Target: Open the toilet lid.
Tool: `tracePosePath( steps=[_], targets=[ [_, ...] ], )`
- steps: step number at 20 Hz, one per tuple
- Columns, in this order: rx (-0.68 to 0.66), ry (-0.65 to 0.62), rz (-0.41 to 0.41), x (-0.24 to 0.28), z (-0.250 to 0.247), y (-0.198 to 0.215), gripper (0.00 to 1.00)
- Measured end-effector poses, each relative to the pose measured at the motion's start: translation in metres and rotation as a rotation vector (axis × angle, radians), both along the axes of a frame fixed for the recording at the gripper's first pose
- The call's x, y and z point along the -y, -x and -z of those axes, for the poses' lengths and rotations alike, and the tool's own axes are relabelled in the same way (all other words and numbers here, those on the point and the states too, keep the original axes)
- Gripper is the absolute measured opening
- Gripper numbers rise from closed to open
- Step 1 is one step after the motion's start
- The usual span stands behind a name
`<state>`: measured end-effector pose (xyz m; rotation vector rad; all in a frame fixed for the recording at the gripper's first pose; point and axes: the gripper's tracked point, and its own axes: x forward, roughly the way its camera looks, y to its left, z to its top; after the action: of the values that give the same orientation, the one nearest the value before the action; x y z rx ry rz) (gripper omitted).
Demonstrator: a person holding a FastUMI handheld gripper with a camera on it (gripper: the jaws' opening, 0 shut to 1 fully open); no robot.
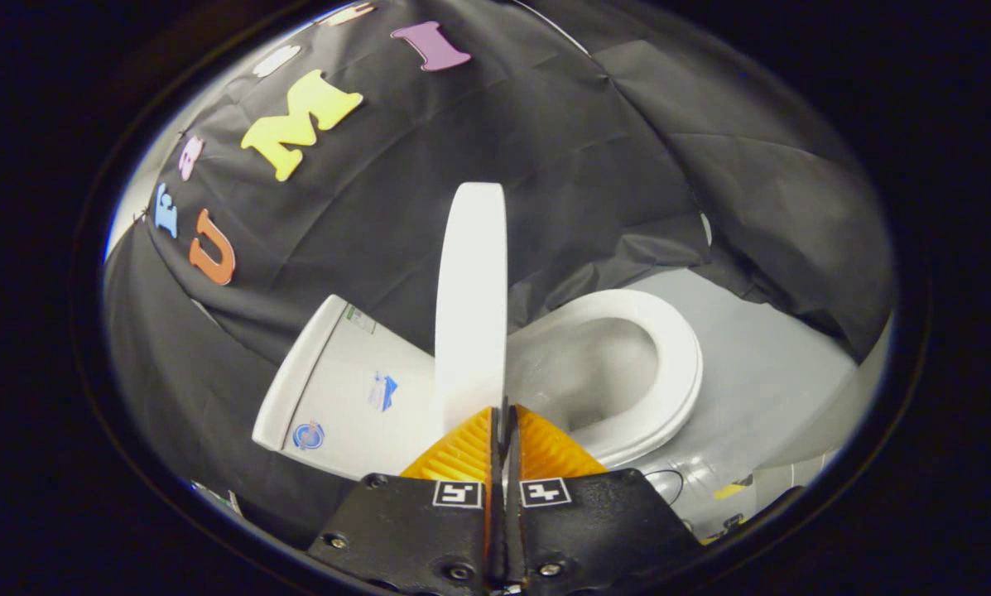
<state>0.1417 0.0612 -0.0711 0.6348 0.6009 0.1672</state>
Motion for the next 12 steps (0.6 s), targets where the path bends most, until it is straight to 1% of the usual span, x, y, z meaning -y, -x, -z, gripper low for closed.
tracePosePath(
  steps=[12],
  targets=[
    [0.057, 0.11, -0.051, -0.054, -0.039, 0.003, 0.07]
  ],
)
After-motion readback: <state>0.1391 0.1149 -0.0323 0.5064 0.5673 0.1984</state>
